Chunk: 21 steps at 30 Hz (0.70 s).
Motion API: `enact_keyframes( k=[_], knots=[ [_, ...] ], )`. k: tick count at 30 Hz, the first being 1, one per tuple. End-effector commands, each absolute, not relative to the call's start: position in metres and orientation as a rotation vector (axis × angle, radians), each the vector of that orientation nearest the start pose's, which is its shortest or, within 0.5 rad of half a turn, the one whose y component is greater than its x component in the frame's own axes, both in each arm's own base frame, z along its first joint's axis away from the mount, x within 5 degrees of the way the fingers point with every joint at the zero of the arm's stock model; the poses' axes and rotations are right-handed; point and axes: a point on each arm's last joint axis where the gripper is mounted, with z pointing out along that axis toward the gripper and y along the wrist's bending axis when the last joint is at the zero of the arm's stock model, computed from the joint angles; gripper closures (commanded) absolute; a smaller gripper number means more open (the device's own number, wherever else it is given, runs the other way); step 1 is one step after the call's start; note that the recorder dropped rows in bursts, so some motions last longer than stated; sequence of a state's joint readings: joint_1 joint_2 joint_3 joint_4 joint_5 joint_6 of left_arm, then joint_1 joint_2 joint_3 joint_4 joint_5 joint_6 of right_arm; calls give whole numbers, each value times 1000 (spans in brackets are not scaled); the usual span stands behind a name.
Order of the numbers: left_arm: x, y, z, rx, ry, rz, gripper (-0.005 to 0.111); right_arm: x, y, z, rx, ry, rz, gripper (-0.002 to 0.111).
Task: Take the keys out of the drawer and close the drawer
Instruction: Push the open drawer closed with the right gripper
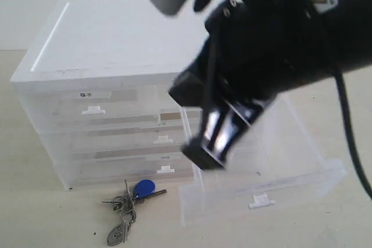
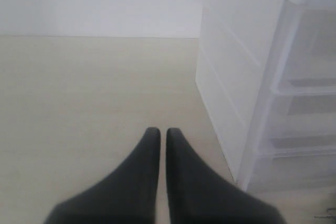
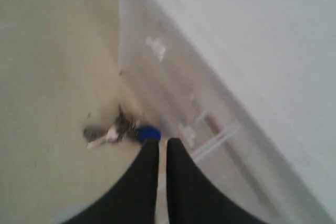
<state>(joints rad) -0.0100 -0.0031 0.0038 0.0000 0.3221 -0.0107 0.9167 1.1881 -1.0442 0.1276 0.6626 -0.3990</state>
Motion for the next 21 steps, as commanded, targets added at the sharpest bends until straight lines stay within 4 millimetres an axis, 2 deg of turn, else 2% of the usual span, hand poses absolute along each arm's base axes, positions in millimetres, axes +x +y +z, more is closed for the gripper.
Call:
enact_keyframes(
  k=[1, 3, 6, 8, 14, 21],
  knots=[
    [54, -1, 185, 2, 1794, -12, 102, 126, 182, 333, -1766, 1968, 299, 108],
    [54, -1, 185, 2, 1794, -12, 102, 119, 182, 331, -1821, 1989, 360, 108],
    [54, -1, 185, 2, 1794, -12, 102, 110, 186, 331, -1933, 1919, 485, 108],
    [54, -1, 185, 2, 1794, -12, 102, 108, 187, 325, -2011, 1926, 500, 108],
    [54, -1, 185, 2, 1794, -12, 102, 125, 189, 288, -2046, 1958, 296, 108],
    [54, -1, 185, 2, 1794, -12, 102, 139, 189, 289, -1976, 1903, 132, 108]
  ],
)
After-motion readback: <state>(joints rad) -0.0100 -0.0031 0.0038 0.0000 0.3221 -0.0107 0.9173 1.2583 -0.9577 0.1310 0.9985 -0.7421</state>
